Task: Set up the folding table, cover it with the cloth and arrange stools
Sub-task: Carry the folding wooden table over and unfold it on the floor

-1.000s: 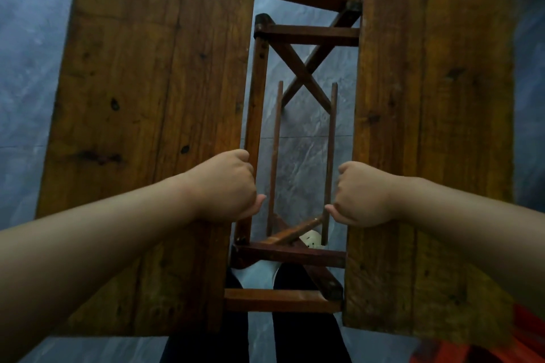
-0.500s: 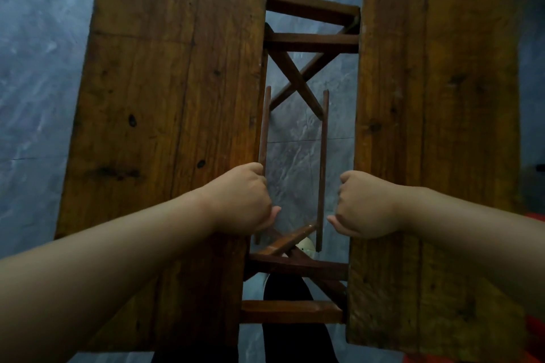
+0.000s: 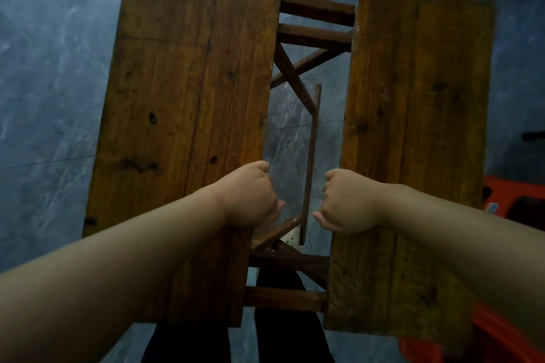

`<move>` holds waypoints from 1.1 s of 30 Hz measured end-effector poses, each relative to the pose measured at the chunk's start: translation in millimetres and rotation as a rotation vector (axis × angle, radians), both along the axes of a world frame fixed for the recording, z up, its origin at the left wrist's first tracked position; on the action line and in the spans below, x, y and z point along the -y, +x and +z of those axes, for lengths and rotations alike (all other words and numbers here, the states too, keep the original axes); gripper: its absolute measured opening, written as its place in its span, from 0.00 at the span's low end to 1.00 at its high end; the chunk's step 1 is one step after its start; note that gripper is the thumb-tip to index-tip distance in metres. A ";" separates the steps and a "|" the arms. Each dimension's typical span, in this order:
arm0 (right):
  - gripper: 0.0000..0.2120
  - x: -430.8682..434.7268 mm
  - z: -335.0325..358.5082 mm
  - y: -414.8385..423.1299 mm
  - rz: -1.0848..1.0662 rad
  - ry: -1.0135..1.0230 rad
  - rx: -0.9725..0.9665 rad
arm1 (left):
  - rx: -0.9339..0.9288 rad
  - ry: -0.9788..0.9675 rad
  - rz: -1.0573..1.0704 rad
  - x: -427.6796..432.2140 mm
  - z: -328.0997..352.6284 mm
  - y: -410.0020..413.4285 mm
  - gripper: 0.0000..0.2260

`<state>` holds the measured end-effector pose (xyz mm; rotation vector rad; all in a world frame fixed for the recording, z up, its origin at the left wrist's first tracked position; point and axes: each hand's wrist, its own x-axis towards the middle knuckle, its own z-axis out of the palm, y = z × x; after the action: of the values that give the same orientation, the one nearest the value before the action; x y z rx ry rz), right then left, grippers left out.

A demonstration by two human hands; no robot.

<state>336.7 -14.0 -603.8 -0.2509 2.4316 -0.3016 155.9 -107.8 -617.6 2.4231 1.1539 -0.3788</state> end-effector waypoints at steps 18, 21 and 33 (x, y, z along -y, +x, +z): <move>0.27 -41.2 -14.1 -66.0 0.173 0.079 -0.095 | -0.115 -0.008 0.280 -8.3 5.9 -33.5 0.22; 0.27 -37.0 -14.2 -86.6 0.235 0.084 -0.098 | -0.099 0.013 0.349 7.3 4.7 -46.9 0.23; 0.28 9.5 -17.6 -129.1 0.248 0.086 -0.102 | -0.056 0.002 0.307 53.8 -0.5 -95.7 0.24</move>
<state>207.6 -23.5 -621.5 -0.5360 2.4729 -0.0747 60.2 -161.6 -618.0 2.2001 1.5226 -0.3482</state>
